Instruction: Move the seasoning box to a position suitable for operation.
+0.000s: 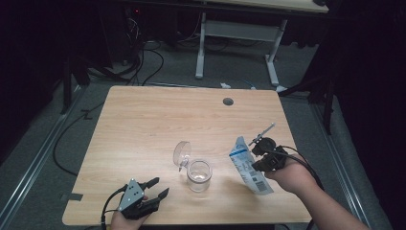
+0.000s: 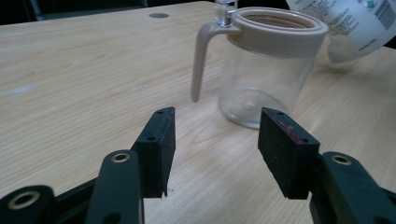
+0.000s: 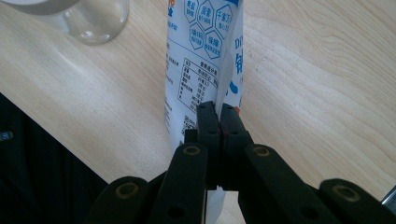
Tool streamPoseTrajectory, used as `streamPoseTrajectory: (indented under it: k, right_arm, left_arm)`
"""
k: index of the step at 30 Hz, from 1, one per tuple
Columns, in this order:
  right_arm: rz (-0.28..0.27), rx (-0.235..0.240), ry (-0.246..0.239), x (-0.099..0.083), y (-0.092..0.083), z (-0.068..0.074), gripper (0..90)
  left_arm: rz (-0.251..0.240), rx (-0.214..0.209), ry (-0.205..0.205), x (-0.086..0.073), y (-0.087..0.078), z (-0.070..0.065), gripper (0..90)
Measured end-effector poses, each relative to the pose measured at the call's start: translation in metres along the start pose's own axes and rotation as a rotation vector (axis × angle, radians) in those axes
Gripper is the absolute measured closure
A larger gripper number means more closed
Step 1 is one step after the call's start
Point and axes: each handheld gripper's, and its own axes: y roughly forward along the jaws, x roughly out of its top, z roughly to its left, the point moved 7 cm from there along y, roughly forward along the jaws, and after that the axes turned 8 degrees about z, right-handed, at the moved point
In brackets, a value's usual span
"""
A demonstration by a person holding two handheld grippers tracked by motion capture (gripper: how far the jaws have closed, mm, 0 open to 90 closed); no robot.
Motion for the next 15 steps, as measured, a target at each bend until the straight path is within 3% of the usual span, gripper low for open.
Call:
streamPoseTrajectory:
  k: [3, 4, 5, 9, 11, 15]
  right_arm:
    - [-0.004, 0.000, -0.003, 0.000, -0.003, 0.001, 89.8]
    - [0.005, 0.002, 0.028, -0.001, -0.005, 0.003, 89.9]
    - [-0.010, 0.000, -0.013, 0.000, -0.006, 0.001, 89.9]
    - [-0.012, -0.002, -0.010, 0.000, -0.009, 0.003, 89.9]
    - [-0.019, -0.004, -0.036, 0.001, -0.013, 0.004, 89.9]
    - [-0.027, -0.001, -0.031, 0.002, -0.017, 0.009, 89.9]
  left_arm:
    - [0.001, -0.011, 0.016, -0.001, 0.002, -0.006, 47.1]
    - [0.002, -0.018, 0.013, 0.000, 0.003, -0.007, 47.1]
    - [0.000, -0.025, 0.006, 0.001, 0.006, -0.011, 46.9]
    - [-0.006, -0.038, 0.004, 0.004, 0.008, -0.018, 47.3]
    - [0.004, -0.046, 0.012, 0.004, 0.011, -0.022, 47.3]
    - [0.012, -0.082, -0.017, 0.008, 0.015, -0.038, 47.4]
